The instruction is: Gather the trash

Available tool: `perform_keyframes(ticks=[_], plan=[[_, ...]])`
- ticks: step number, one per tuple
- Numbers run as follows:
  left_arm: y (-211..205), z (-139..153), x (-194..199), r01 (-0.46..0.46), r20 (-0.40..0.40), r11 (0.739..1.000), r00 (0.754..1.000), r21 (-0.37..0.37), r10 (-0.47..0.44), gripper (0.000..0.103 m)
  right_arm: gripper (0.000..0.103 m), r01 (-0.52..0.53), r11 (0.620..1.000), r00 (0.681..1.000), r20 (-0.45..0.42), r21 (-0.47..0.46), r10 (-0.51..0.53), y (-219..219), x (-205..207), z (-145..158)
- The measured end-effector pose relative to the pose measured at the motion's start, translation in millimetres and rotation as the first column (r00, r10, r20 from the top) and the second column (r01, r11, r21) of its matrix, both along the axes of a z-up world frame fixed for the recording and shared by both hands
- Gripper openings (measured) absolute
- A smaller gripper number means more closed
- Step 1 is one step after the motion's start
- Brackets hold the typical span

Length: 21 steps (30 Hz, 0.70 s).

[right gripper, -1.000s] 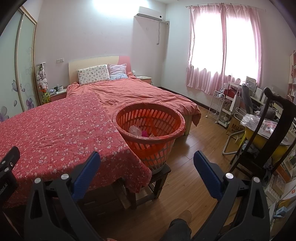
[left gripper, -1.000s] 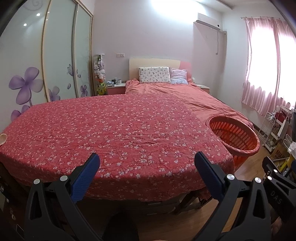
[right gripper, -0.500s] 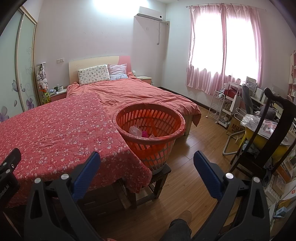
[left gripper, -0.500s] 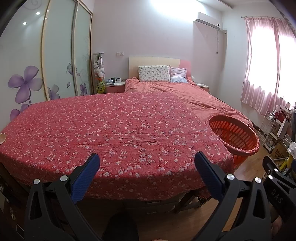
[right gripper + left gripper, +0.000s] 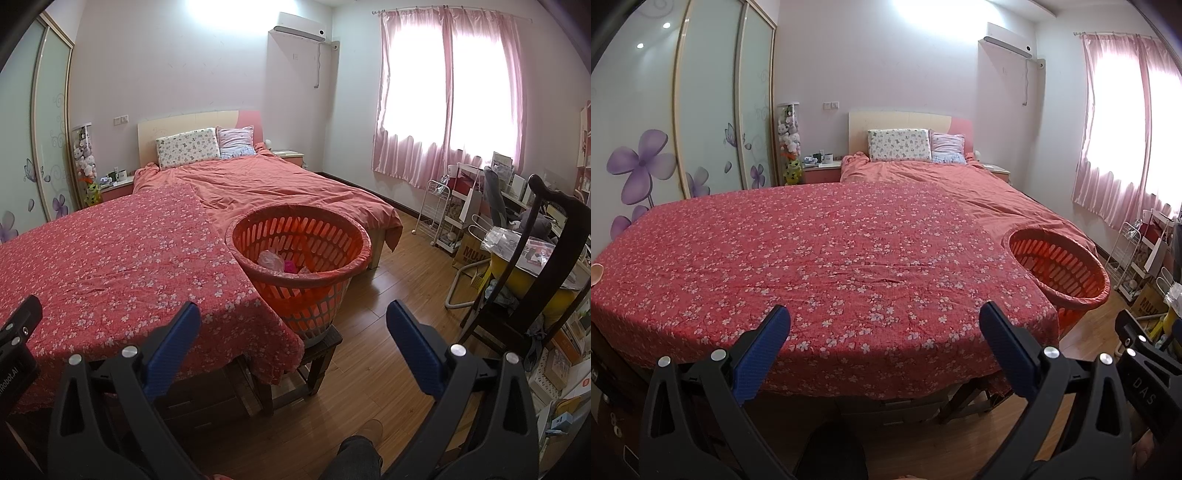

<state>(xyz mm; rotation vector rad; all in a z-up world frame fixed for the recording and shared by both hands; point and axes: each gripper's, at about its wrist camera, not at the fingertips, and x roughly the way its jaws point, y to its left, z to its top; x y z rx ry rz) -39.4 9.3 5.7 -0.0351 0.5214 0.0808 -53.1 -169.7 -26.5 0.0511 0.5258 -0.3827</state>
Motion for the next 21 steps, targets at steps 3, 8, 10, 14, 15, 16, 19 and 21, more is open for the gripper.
perform_keyframes(ticks=[3,8,10,14,15,16,19,21], plan=[[-0.3,0.0,0.0,0.0,-0.001,1.0,1.0,0.0,0.0,0.101,0.098,-0.001,1.0,1.0,0.001,-0.001,0.001,0.0,-0.3,0.0],[-0.5,0.1,0.0,0.0,-0.001,1.0,1.0,0.0,0.0,0.101,0.098,-0.001,1.0,1.0,0.001,-0.001,0.001,-0.2,-0.2,0.0],[-0.5,0.0,0.2,0.0,-0.002,1.0,1.0,0.0,0.0,0.101,0.098,-0.001,1.0,1.0,0.0,0.0,0.001,-0.2,-0.1,0.0],[-1.8,-0.6,0.4,-0.001,-0.004,1.0,1.0,0.0,0.001,0.101,0.098,-0.001,1.0,1.0,-0.001,0.0,0.001,-0.9,1.8,0.0],[-1.7,-0.6,0.4,-0.001,-0.004,1.0,1.0,0.0,0.001,0.101,0.098,-0.001,1.0,1.0,-0.002,-0.001,0.001,-1.1,2.2,0.0],[-1.5,-0.6,0.4,0.0,-0.004,1.0,1.0,-0.001,0.0,0.101,0.098,-0.001,1.0,1.0,-0.002,0.0,0.001,-1.0,1.7,0.0],[-1.6,-0.6,0.3,0.0,-0.005,1.0,1.0,0.0,0.0,0.101,0.098,-0.002,1.0,1.0,-0.002,0.0,0.002,-1.0,1.7,0.0],[-1.5,-0.5,0.0,0.0,-0.004,1.0,1.0,0.0,0.0,0.101,0.098,-0.002,1.0,1.0,-0.002,0.0,0.002,-1.0,2.2,-0.2]])
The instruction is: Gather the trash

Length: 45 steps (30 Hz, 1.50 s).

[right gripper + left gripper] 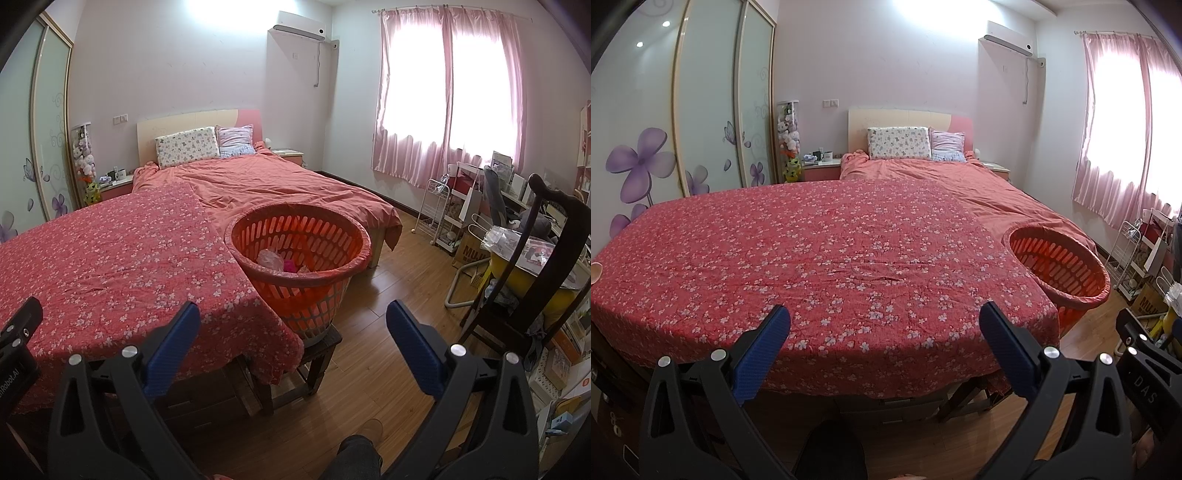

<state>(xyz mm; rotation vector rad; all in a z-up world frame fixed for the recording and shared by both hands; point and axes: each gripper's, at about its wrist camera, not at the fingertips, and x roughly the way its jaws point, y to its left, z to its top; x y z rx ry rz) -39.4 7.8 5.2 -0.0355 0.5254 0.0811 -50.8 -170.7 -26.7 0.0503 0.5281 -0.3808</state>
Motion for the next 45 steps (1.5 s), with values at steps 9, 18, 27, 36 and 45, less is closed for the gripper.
perform_keyframes(ticks=[9,18,27,36,45], plan=[[0.1,0.1,0.3,0.0,0.0,1.0,1.0,0.0,0.0,0.101,0.098,0.0,1.0,1.0,-0.001,0.0,0.0,0.0,0.2,0.1],[-0.8,-1.2,0.6,0.001,-0.003,1.0,1.0,-0.002,-0.001,0.101,0.098,0.0,1.0,1.0,-0.001,0.0,0.0,-0.2,0.5,0.3],[-1.8,-2.4,0.3,0.0,-0.005,1.0,1.0,-0.001,0.0,0.101,0.098,0.0,1.0,1.0,-0.002,0.001,0.0,-0.2,0.3,0.4],[-1.2,-5.7,0.7,-0.002,-0.007,1.0,1.0,0.0,0.002,0.101,0.098,0.001,1.0,1.0,-0.001,0.0,-0.001,0.0,0.7,0.8],[-0.9,-6.0,0.3,-0.002,-0.006,1.0,1.0,0.001,0.002,0.101,0.098,0.0,1.0,1.0,-0.001,0.001,0.0,-0.1,0.9,1.0]])
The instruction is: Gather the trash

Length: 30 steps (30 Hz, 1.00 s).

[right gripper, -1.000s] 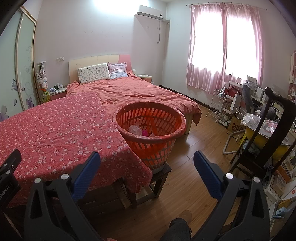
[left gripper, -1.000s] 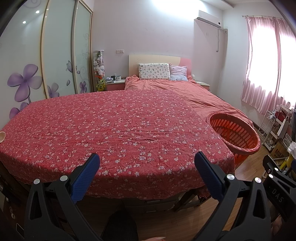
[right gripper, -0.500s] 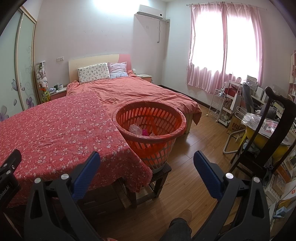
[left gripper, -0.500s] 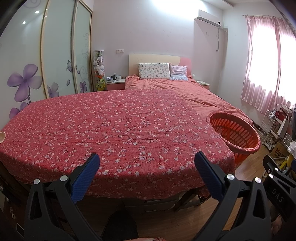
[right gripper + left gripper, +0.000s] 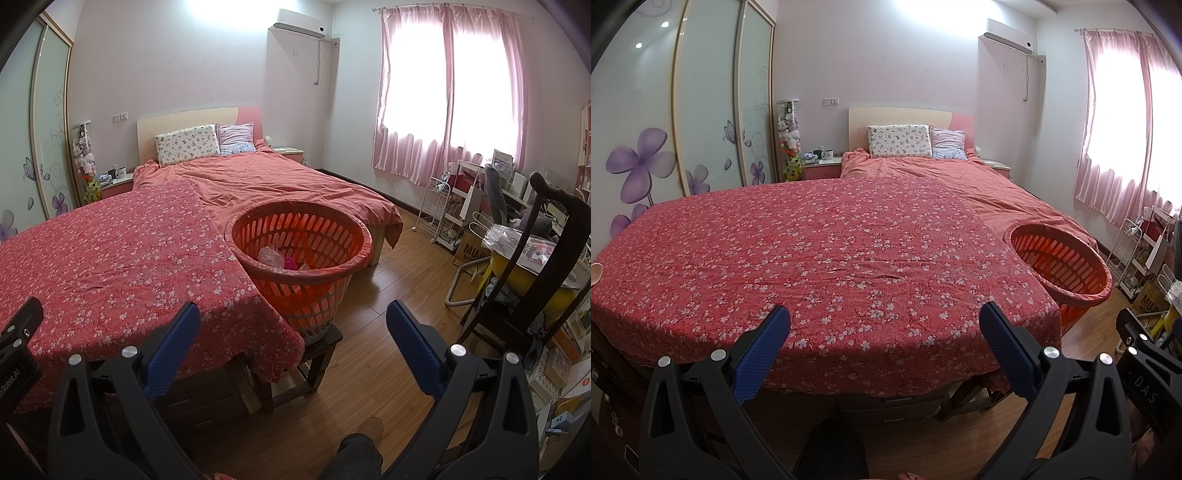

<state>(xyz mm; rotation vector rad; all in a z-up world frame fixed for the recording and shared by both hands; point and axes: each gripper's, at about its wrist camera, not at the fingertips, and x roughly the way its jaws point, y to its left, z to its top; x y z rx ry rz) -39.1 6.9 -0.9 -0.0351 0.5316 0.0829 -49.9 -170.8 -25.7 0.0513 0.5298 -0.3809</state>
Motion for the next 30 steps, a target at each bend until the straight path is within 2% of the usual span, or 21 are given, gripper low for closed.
perform_keyframes(ticks=[30], plan=[[0.9,1.2,-0.4,0.002,0.001,1.0,1.0,0.0,-0.002,0.101,0.098,0.0,1.0,1.0,-0.001,0.0,0.0,0.0,0.0,0.9]])
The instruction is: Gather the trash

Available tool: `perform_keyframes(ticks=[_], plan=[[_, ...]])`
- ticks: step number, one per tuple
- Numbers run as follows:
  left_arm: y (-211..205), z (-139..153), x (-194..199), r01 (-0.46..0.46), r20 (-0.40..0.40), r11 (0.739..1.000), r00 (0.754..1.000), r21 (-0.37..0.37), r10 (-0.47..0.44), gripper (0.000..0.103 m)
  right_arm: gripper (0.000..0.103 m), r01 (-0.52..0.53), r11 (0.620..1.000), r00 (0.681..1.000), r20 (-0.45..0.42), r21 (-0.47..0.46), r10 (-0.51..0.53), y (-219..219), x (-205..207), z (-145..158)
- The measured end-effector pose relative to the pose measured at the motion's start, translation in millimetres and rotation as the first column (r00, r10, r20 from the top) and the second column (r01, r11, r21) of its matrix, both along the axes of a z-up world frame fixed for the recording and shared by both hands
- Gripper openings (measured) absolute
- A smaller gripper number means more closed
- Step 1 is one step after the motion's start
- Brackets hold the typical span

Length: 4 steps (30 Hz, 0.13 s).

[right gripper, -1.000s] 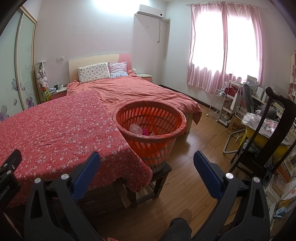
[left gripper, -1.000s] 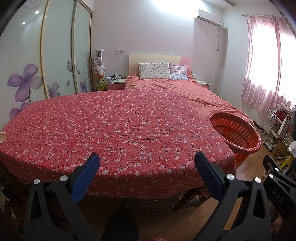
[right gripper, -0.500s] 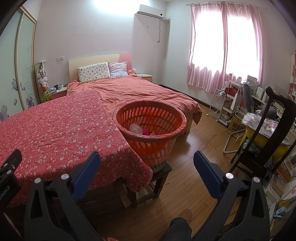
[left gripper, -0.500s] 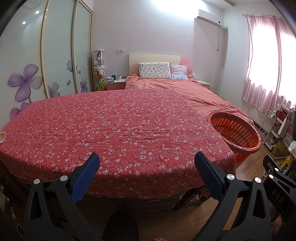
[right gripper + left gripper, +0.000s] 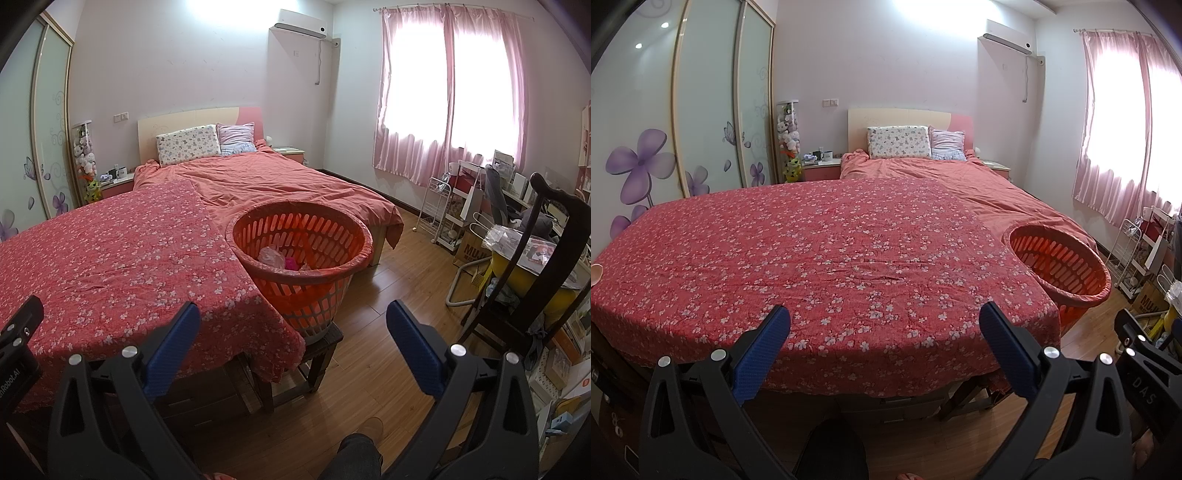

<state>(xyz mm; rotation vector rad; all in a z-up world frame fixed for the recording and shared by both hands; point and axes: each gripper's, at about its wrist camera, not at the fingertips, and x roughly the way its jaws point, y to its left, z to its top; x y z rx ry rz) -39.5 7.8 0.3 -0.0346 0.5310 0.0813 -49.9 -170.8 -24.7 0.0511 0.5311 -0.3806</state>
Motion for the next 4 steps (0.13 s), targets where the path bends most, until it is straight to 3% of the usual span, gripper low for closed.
perform_keyframes(ticks=[4], plan=[[-0.5,1.0,0.2,0.001,-0.002,1.0,1.0,0.0,-0.001,0.101,0.098,0.0,1.0,1.0,0.0,0.0,0.0,0.1,0.1,0.2]])
